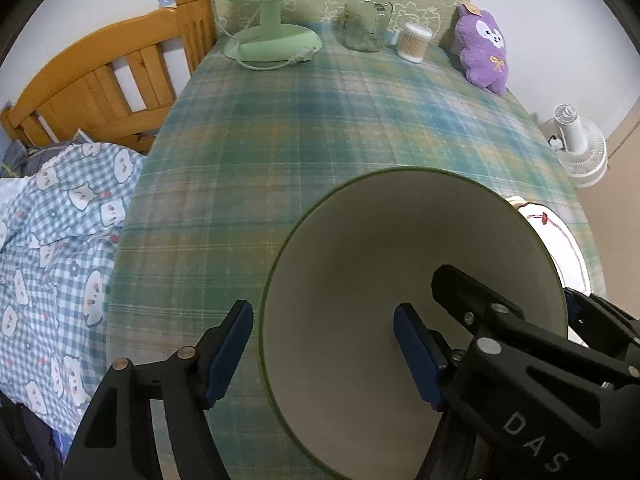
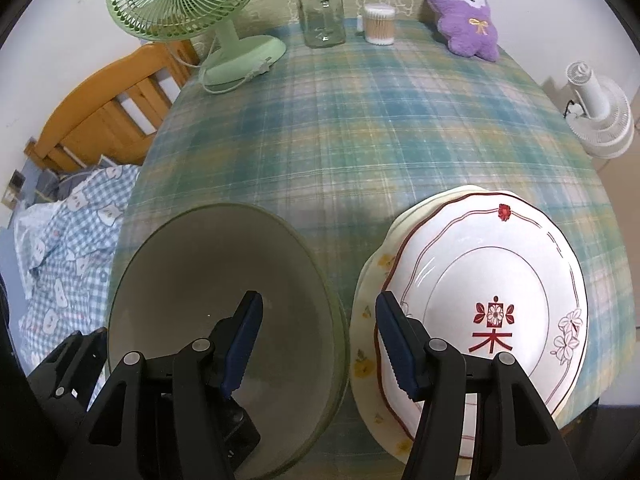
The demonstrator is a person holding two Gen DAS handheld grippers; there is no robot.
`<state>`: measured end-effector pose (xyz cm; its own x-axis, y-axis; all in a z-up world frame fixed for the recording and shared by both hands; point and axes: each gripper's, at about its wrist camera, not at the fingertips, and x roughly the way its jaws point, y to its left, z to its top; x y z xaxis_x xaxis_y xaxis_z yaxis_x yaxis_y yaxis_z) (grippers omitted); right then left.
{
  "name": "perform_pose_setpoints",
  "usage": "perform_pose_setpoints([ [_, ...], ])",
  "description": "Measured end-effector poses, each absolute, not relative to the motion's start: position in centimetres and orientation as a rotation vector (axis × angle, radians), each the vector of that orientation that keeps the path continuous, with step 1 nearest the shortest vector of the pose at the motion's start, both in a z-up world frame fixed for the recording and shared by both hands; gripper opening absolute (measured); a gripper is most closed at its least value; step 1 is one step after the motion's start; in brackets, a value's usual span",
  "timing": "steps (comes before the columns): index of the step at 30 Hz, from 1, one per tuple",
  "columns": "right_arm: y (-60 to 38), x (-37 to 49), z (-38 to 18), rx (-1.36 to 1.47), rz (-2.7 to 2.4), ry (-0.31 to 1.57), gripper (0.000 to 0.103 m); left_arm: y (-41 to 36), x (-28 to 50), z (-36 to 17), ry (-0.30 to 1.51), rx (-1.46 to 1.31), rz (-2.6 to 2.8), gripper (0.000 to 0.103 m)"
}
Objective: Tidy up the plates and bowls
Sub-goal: 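Hold the bowl above the plate stack and tilt it rim-up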
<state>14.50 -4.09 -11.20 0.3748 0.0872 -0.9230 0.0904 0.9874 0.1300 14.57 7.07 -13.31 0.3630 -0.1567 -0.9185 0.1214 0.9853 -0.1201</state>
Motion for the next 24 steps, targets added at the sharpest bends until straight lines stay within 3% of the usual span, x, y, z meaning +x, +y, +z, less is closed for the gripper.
perform_pose_setpoints([
  [1,-3.9,14.4,-11.1,0.182,0.002,1.188,0.052,7.1,14.6,-13.3,1.189,-0.036,-0.182,0.073],
  [11,-3.7,15.2,-12.5,0.228,-0.028,1.226,0.051,6.9,14.8,-13.6,1.192,-0.011,-0.239,0.062],
  [17,-3.3,15.5,-12.6,0.191,-0.039,1.223,0.05,6.9,15.1,-13.6,1.18,-0.002,-0.267,0.062],
  [19,-3.4,15.6,-12.6,0.2,-0.04,1.226,0.049,6.7,15.2,-13.6,1.182,-0.002,-0.29,0.055],
  [24,-3.5,15.5,-12.5,0.197,-0.045,1.233,0.047,6.8,15.2,-13.5,1.183,-0.006,-0.287,0.055],
])
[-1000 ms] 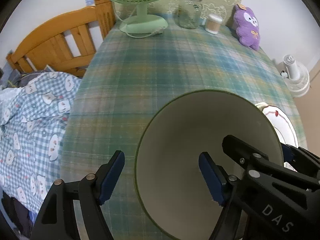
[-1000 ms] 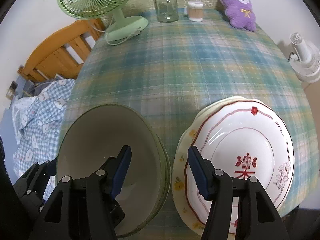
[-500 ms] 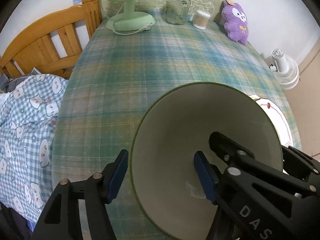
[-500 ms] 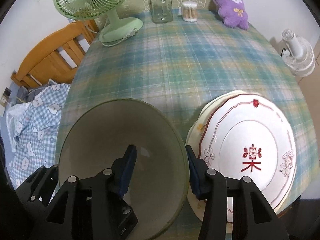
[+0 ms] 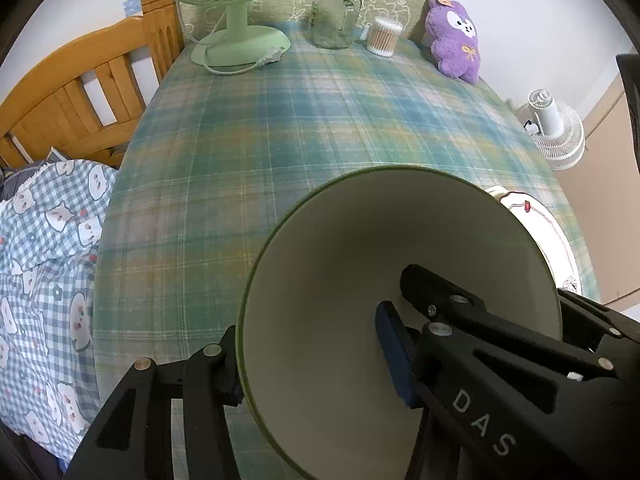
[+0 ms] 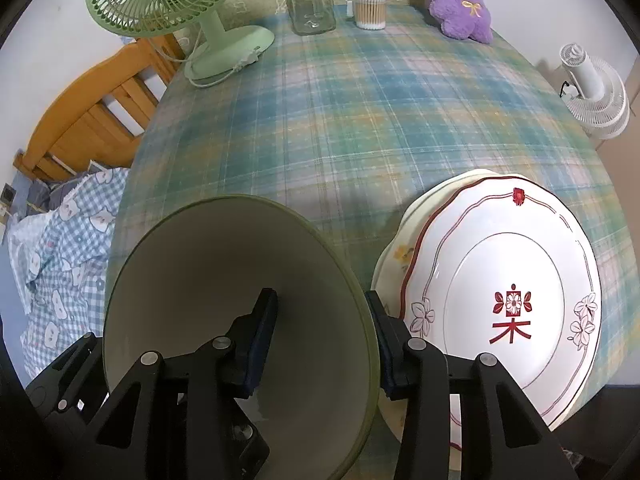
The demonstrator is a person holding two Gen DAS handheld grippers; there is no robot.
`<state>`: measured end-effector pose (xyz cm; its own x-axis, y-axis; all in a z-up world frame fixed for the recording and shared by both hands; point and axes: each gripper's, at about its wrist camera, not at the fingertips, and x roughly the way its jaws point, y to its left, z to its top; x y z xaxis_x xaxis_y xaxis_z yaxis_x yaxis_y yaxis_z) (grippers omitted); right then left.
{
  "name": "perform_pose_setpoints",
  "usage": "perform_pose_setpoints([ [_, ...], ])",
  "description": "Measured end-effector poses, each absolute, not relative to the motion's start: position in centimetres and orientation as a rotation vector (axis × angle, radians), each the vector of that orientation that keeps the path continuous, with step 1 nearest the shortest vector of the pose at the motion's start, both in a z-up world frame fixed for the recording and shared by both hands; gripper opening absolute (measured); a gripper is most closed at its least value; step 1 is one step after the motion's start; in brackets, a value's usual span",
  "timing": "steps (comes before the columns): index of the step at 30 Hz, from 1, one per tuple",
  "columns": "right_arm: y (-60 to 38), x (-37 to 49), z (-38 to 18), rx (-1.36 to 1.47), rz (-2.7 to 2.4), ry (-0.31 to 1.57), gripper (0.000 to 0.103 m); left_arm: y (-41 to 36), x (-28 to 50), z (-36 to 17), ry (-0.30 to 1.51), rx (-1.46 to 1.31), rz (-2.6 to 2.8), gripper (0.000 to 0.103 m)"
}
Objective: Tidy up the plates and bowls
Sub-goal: 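Hold the bowl above the plate stack and tilt it rim-up, then lower the bowl onto the red-rimmed plate on the stack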
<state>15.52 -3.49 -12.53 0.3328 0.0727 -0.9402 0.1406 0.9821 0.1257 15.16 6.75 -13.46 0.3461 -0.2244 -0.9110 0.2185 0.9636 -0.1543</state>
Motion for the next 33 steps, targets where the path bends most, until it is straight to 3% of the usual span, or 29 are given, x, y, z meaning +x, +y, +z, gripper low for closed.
perform_pose_setpoints([
  [33,-4.8,13.4,-4.8,0.207,-0.063,1.13,0.047,5.6,13.5,-6.4,1.077,0.027,-0.311,0.053],
])
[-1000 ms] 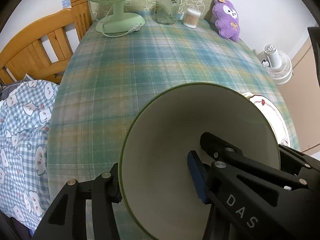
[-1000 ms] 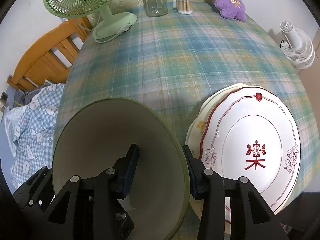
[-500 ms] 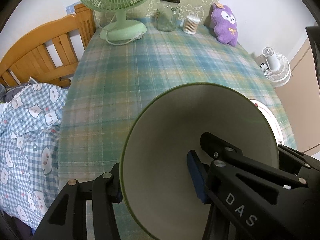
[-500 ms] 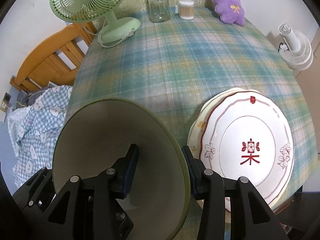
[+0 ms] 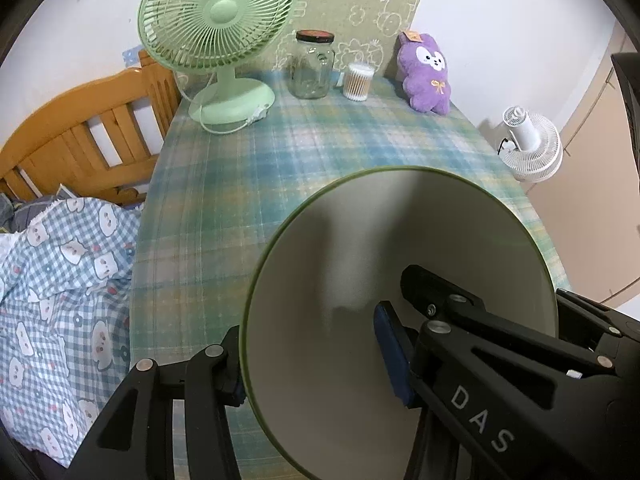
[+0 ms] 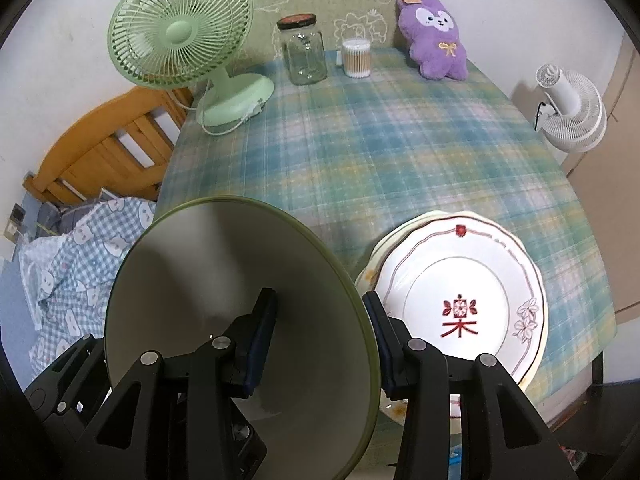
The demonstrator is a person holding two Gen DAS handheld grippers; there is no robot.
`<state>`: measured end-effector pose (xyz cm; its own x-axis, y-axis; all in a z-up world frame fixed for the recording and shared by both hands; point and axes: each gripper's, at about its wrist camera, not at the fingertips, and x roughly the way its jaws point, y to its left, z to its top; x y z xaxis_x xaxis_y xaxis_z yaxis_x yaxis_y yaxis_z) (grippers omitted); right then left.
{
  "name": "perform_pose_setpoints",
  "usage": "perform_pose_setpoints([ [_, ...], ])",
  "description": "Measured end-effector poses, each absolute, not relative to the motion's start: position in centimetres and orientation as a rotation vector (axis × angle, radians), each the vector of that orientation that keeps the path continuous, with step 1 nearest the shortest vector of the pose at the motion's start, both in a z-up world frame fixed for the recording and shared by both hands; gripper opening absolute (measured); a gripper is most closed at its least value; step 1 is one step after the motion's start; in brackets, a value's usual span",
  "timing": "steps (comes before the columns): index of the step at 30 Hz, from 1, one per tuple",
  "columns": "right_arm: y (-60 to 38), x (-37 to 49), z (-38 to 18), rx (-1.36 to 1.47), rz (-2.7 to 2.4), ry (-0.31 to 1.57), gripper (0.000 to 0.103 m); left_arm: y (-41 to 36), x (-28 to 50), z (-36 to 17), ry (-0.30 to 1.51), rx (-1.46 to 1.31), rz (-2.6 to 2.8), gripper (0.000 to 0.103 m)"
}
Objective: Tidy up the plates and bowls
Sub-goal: 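Lower the bowl onto the red-rimmed plate on the stack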
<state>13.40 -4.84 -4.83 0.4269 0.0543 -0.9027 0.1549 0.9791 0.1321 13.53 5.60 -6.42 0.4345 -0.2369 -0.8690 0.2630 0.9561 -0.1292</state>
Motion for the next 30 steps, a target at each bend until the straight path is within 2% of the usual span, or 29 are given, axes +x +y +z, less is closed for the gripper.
perform_pose_setpoints([
  [12,-8.9,13.3,-3.3,0.179,-0.021,1.11,0.047,1.4,13.1,-4.9,1.051,0.004,-0.261,0.053],
  [30,-16.5,12.9,-4.5,0.144,-0.022,1.15,0.047,-6.4,12.3,-6.3,1.091,-0.04,-0.248,0.053],
])
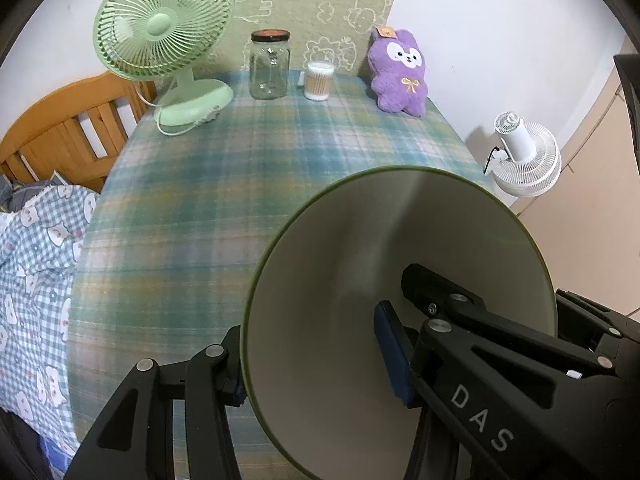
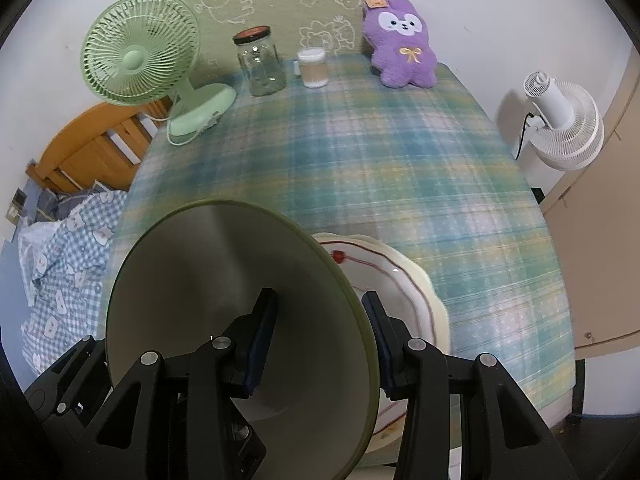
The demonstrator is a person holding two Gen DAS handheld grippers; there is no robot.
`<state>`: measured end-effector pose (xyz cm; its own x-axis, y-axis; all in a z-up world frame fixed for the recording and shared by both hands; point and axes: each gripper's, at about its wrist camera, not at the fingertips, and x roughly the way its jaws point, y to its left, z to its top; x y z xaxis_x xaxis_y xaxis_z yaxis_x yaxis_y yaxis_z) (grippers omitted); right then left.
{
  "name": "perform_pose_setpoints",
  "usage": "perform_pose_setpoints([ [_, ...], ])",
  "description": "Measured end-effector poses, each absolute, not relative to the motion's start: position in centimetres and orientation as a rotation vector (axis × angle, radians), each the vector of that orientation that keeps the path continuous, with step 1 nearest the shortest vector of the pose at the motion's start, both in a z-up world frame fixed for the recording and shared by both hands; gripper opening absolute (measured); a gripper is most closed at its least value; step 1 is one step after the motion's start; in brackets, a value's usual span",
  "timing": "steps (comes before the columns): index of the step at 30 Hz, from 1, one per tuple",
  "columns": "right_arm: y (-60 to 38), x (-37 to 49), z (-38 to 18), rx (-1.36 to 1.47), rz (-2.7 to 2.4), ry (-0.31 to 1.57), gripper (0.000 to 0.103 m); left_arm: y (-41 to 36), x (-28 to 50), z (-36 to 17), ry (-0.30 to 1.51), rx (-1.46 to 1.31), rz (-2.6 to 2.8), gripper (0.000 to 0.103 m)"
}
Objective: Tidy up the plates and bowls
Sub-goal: 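Lower the bowl onto the red-rimmed plate on the stack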
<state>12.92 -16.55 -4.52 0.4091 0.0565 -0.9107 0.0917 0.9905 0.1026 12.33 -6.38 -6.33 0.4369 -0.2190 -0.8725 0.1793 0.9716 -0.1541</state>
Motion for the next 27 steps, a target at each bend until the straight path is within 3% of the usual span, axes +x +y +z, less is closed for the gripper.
perform_pose_setpoints([
  [27,-19.6,15.4,-9.4,0.098,0.064,1.256,0.047,-9.6,13.5,-10.5,1.191,-0.1,-0.143,0.053],
])
